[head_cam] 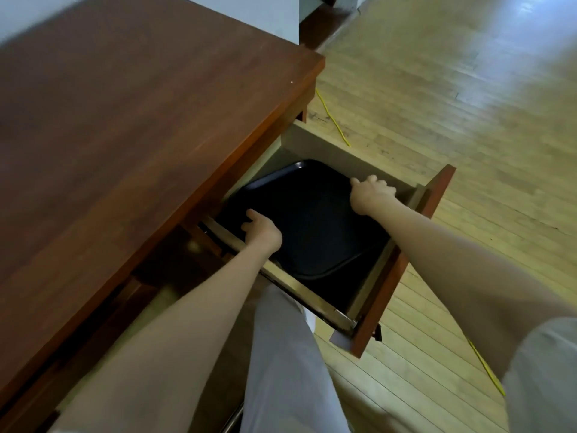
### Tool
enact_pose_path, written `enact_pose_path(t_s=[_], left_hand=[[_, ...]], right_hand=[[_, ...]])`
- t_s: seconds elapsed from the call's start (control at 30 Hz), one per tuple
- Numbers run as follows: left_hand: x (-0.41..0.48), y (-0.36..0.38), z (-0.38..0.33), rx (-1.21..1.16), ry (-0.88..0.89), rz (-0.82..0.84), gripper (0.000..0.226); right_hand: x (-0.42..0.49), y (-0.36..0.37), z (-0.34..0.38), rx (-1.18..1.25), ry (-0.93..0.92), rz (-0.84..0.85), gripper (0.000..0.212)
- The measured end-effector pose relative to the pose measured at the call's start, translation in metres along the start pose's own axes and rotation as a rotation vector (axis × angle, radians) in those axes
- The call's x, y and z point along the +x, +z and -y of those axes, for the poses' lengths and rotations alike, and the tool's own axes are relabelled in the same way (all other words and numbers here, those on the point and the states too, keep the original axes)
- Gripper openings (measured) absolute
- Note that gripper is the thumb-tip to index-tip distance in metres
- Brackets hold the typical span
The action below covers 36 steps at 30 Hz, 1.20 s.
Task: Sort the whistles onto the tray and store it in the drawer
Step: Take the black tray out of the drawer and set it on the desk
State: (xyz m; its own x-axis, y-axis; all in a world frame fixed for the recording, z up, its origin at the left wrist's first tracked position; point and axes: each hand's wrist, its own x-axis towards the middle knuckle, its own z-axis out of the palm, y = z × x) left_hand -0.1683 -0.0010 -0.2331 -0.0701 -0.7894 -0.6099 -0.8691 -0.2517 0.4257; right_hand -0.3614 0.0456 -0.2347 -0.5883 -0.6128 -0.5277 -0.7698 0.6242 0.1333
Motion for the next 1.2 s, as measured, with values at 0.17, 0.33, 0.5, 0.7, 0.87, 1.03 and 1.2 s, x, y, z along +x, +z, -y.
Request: enact_pose_path(t_s=[0.17, 0.33, 0.5, 0.7, 0.87, 1.03, 1.2], left_hand=[[-0.018, -0.025, 0.006, -0.122, 0.063, 0.056, 0.059], [-0.046, -0.042, 0.026, -0.115, 0.159, 0.016, 0.052], [-0.071, -0.048, 0.048, -0.116, 0.291, -0.040, 0.046], [-0.100, -0.047, 0.057, -0.085, 0.457, -0.153, 0.036], [-0.117, -0.054, 0.069, -0.133, 0.571, -0.188, 0.031], [-0.131, -0.080, 0.076, -0.233, 0.635, -0.256, 0.029], [-0.135, -0.121, 0.093, -0.289, 0.647, -0.392, 0.029]], right_hand=[[-0.043, -0.009, -0.013, 0.085, 0.034, 0.063, 0.050], [-0.093, -0.014, -0.020, 0.173, -0.009, 0.009, 0.030], [-0.142, 0.017, -0.022, 0.317, 0.052, -0.109, 0.017], [-0.190, 0.059, -0.037, 0.559, 0.075, -0.216, 0.037], [-0.222, 0.070, -0.038, 0.757, 0.045, -0.365, 0.047], [-0.235, 0.050, -0.024, 0.811, -0.019, -0.504, 0.057], [-0.235, 0.022, 0.007, 0.745, -0.132, -0.565, 0.066]])
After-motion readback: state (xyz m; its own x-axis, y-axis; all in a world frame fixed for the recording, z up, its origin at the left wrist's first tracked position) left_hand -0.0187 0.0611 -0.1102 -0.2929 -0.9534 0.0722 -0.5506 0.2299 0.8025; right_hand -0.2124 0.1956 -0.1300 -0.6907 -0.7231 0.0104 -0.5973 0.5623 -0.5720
